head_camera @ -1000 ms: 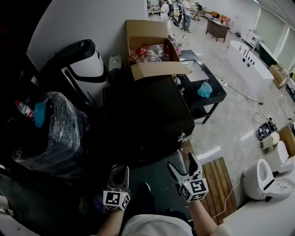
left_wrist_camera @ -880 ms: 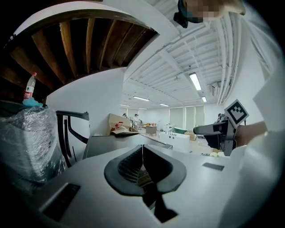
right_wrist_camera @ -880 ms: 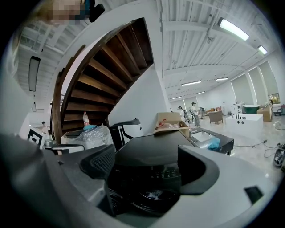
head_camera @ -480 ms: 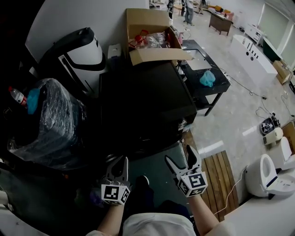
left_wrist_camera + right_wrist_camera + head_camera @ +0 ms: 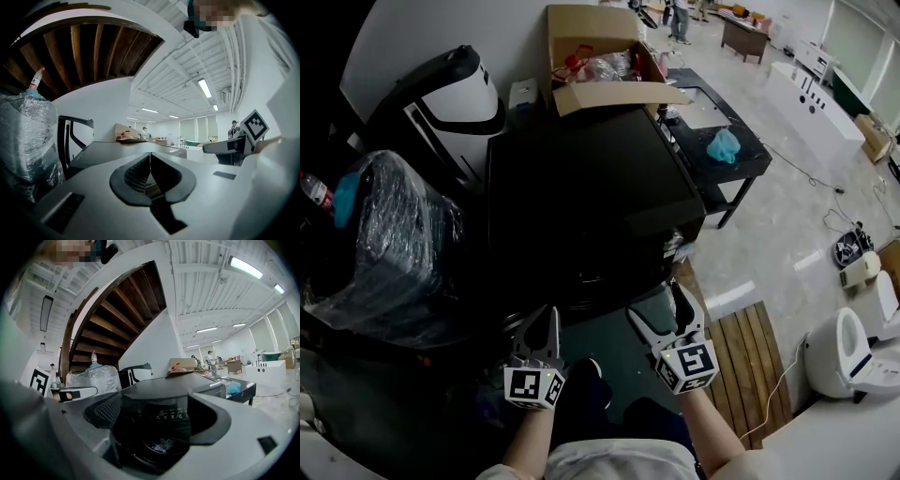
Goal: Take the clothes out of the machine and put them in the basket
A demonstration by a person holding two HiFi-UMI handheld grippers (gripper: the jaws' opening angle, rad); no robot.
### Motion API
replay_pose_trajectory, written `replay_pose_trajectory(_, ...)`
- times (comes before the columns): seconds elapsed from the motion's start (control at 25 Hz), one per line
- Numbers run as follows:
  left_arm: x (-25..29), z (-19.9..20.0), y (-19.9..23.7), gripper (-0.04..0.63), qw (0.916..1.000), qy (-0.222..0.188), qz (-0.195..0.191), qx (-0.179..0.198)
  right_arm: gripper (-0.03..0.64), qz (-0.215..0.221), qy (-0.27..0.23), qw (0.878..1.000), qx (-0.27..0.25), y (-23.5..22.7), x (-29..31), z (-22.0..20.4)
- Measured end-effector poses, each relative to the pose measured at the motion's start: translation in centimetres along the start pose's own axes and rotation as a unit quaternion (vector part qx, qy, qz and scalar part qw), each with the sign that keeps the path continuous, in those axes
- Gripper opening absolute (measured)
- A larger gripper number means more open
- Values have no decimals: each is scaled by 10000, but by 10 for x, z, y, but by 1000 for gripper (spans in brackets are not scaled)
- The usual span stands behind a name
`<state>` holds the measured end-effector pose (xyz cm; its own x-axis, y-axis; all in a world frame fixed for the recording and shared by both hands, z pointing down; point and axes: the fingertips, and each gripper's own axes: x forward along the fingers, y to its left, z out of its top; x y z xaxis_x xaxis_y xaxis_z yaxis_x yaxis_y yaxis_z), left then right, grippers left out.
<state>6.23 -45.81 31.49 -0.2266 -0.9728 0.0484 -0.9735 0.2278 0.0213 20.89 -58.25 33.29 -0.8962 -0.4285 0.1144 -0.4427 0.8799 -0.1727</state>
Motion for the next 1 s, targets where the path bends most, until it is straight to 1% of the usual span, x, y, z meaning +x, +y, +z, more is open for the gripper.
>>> replay_pose_trajectory(0.12, 10, -14, 4, 21, 9999, -105, 54, -9, 436, 4, -15, 9999, -100, -8, 10, -15)
replay_pose_trajectory(0.32, 26, -43, 6, 21, 9999, -105, 51, 19, 436, -48, -92, 9999, -69, -18, 26, -42)
replay_pose_trajectory(0.48, 33, -68, 9, 21, 9997, -213, 92, 39, 436, -9, -178, 9998, -95, -20, 42, -66)
replay_pose_trajectory(0.6, 41, -100, 14, 21, 9995, -277, 147, 82, 437, 42, -298, 9995, -46, -20, 56, -94)
replay_pose_trajectory(0.72, 53, -136, 15, 21, 9994, -312, 158, 47, 439, 89, -363, 9993, 39, -24, 69, -128)
replay_pose_trajectory(0.88, 59, -170, 16, 20, 9989, -407, 208, 132, 437, 201, -467, 9987, 66, -28, 81, -166)
replay_pose_trajectory(1.0, 65, -201, 16, 21, 9985, -455, 287, 95, 437, 279, -494, 9984, 71, -35, 88, -196)
